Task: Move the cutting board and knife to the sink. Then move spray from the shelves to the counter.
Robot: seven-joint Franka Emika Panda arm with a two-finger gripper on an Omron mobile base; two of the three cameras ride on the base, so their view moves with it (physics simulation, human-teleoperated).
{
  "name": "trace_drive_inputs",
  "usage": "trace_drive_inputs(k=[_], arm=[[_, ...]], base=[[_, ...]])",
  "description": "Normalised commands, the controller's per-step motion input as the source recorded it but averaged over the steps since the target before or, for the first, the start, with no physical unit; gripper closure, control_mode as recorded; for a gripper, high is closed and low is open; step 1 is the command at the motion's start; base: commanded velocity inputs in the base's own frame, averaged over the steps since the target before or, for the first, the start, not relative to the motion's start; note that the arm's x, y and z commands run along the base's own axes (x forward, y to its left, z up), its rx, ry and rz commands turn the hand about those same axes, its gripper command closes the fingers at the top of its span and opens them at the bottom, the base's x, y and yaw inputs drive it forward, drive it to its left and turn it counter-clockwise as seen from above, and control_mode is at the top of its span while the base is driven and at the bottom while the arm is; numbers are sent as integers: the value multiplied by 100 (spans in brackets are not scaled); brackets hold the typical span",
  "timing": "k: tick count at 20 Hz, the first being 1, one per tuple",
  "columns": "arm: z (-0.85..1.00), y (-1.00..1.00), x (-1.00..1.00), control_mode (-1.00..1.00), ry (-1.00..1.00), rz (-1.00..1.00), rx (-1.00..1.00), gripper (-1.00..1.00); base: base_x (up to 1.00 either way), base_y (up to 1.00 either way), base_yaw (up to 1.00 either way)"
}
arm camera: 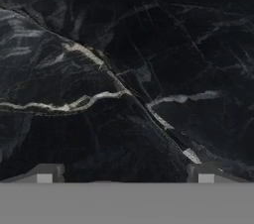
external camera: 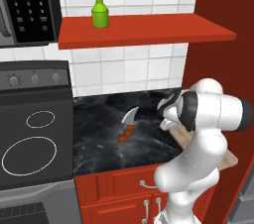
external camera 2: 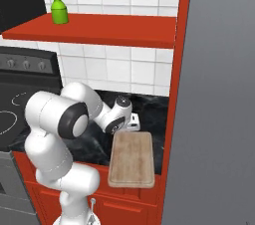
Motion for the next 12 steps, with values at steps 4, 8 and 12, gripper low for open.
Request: trace_drive_inputs(k=[4,8,12], arm=[[-13,-3,-14,-100,0,-5,0,-100],[1,-2,21,-100,0,0,1,-100],[14,-2,21,-100,0,0,6,-100]], base=[[0,0,0],[0,0,0],[0,0,0]])
